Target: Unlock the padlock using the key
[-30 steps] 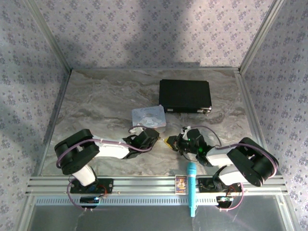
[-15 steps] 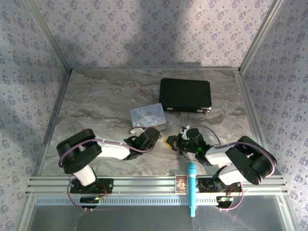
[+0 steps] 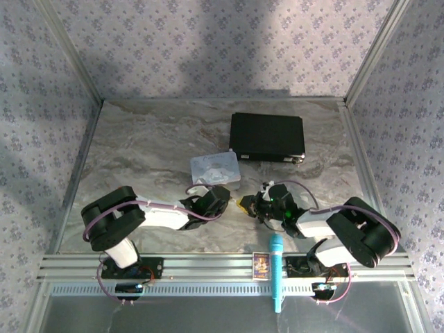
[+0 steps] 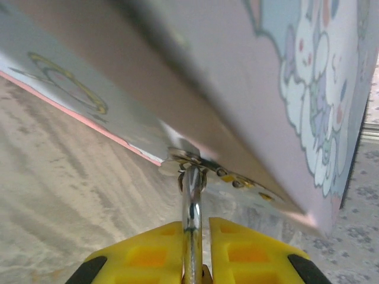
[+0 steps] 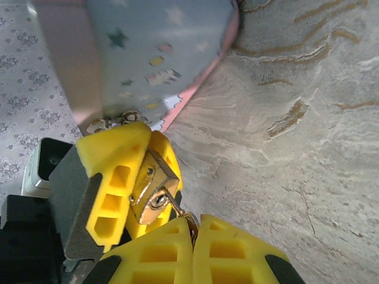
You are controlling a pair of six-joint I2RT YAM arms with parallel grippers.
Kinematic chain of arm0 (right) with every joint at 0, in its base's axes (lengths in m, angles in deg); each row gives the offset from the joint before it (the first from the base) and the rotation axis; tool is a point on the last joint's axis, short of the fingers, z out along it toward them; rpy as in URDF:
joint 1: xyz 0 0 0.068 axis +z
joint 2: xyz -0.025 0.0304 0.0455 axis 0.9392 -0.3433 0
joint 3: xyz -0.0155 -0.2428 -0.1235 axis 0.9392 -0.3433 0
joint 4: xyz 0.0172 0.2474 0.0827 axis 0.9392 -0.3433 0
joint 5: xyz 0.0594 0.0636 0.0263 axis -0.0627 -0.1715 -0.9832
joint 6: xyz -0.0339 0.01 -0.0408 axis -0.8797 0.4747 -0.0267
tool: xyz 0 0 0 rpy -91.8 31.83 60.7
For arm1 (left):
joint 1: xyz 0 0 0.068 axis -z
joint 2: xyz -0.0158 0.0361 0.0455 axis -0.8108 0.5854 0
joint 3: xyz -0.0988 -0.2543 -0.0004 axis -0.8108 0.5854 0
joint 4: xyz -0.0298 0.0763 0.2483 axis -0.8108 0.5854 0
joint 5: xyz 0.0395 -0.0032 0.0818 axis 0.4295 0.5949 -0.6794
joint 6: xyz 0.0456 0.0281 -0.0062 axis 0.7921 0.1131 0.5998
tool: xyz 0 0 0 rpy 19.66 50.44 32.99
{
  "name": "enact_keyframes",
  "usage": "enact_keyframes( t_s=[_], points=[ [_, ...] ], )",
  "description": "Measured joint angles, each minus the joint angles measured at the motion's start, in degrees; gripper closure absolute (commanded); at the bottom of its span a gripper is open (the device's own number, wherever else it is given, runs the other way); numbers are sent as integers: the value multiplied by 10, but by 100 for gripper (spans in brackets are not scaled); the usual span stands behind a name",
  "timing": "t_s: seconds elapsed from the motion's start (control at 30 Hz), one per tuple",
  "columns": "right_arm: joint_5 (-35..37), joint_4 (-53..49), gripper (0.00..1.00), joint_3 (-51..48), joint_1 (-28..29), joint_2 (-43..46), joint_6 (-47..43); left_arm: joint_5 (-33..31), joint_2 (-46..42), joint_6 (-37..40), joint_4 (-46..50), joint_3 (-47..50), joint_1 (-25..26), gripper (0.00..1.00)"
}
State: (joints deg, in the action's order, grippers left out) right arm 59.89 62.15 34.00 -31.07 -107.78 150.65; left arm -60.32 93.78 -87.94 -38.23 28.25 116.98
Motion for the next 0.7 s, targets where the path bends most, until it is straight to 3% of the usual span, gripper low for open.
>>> enact_keyframes(
  t_s=[0.7],
  points=[
    [3,26,100,5,3,-33,-1,-3,4,-31,80,-36,15,100]
  ],
)
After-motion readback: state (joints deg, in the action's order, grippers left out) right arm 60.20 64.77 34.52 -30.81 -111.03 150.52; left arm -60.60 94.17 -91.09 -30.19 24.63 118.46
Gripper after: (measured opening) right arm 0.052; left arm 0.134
